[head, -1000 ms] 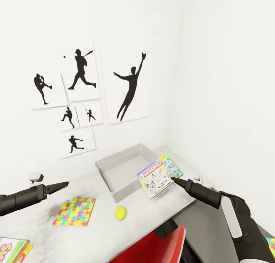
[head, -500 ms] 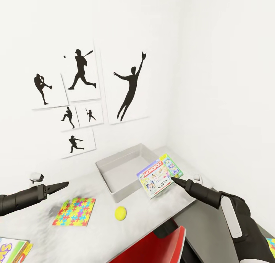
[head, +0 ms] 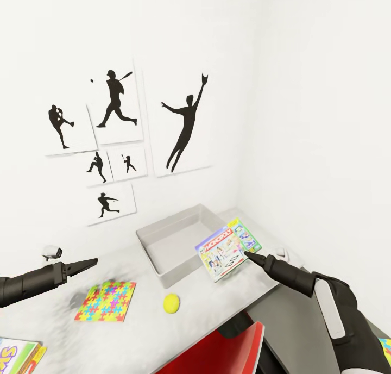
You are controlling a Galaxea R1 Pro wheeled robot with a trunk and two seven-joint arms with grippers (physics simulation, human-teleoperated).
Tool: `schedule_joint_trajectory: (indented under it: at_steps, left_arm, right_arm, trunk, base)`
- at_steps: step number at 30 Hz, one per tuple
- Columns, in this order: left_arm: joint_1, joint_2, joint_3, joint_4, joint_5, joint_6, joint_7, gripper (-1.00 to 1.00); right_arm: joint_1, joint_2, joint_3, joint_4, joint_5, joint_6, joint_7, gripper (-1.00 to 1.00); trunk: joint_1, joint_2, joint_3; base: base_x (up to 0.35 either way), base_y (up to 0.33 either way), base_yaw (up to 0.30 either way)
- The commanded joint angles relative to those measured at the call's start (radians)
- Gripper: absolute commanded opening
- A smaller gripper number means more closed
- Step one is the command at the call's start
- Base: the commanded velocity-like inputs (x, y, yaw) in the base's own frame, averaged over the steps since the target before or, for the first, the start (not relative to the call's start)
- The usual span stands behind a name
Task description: Put all the toys in the child's room - the three board games (two on the bed and one on the table), the two jigsaw puzzles on the table, and the tennis ball on the table - inside the toy box on the table in the child's room.
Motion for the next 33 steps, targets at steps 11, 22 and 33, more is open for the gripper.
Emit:
schedule_joint_trajectory:
  at_steps: [11, 22, 33]
  left_arm:
    - [-0.001, -0.001, 0.001, 0.000, -0.005, 0.010, -0.006, 1.00]
    - [-0.001, 0.000, 0.001, 0.000, -0.005, 0.010, -0.006, 1.00]
    - [-0.001, -0.017, -0.002, 0.000, -0.007, 0.011, -0.006, 1.00]
  right_arm:
    - [0.001, -0.004, -0.002, -0.011, 0.000, -0.001, 0.004, -1.00]
    - [0.001, 0.000, -0.003, -0.012, -0.001, 0.006, -0.001, -1.00]
    - [-0.027, 0.005, 0.008, -0.017, -0.126, 0.060, -0.017, -1.00]
  trunk:
    - [0.001, -0.002, -0.002]
    - [0.001, -0.002, -0.002]
    - [0.001, -0.002, -0.002]
  base:
    - [0.000, 0.000, 0.000]
    - [0.000, 0.000, 0.000]
    - [0.000, 0.000, 0.000]
